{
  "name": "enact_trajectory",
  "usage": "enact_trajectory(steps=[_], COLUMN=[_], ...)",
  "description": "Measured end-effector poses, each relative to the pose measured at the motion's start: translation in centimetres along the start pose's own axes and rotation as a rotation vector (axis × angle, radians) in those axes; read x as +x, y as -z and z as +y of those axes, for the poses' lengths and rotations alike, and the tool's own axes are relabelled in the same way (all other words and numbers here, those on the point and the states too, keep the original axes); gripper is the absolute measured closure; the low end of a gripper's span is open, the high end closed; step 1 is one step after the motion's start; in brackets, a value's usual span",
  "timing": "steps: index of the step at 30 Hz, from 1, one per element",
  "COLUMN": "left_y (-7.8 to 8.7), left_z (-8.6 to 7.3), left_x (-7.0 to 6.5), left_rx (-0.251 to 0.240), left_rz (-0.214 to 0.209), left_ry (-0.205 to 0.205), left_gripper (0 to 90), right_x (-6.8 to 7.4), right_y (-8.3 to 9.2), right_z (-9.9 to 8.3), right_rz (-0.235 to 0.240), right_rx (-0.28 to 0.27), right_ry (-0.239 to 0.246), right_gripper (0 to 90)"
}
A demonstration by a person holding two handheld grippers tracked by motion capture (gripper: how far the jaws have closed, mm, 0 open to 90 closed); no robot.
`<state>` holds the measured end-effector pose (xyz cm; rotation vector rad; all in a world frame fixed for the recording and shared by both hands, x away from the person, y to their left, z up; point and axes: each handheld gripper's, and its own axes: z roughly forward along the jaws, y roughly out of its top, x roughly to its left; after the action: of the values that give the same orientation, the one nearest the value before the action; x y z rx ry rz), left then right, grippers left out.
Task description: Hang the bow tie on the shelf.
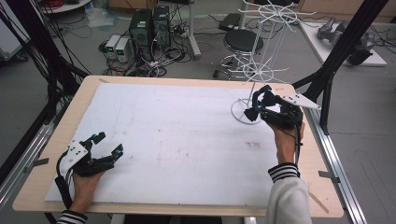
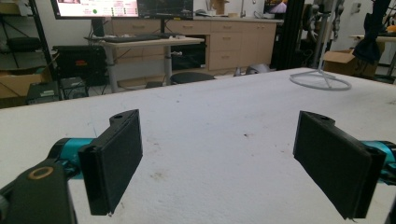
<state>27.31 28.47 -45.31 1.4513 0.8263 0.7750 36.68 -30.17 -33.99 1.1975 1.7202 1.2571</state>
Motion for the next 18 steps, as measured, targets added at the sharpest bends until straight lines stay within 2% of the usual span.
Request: enact_trajectory(steps=[1, 4, 6, 10, 14, 18], left_y=[0.0, 0.1, 0.1, 0.1, 0.1, 0.2], left_z=[0.0, 0.0, 0.0, 0.0, 0.0, 0.0], left_x=[0.0, 0.0, 0.0, 0.0, 0.0, 0.0], left_rx=[-0.002, -0.007, -0.008, -0.009, -0.008, -0.013], left_rz=[-0.001, 0.002, 0.002, 0.001, -0.004, -0.001], left_ry=[-0.003, -0.005, -0.004, -0.004, 0.001, -0.004], left_gripper=[16.1, 16.0, 16.0, 16.0, 16.0, 16.0], right_x=[0.1, 0.4, 0.6, 1.7, 3.3, 4.8], right_y=[0.2, 0.9, 1.4, 2.7, 4.2, 5.4], right_z=[-0.2, -0.8, -1.2, -2.5, -4.9, -8.2], right_rz=[0.006, 0.023, 0.045, 0.08, 0.131, 0.162], right_rx=[0.004, -0.011, -0.024, -0.055, -0.117, -0.177], right_ry=[-0.013, -0.021, -0.027, -0.023, -0.024, -0.054], right_gripper=[11.2, 9.0, 2.2, 1.6, 1.6, 1.6])
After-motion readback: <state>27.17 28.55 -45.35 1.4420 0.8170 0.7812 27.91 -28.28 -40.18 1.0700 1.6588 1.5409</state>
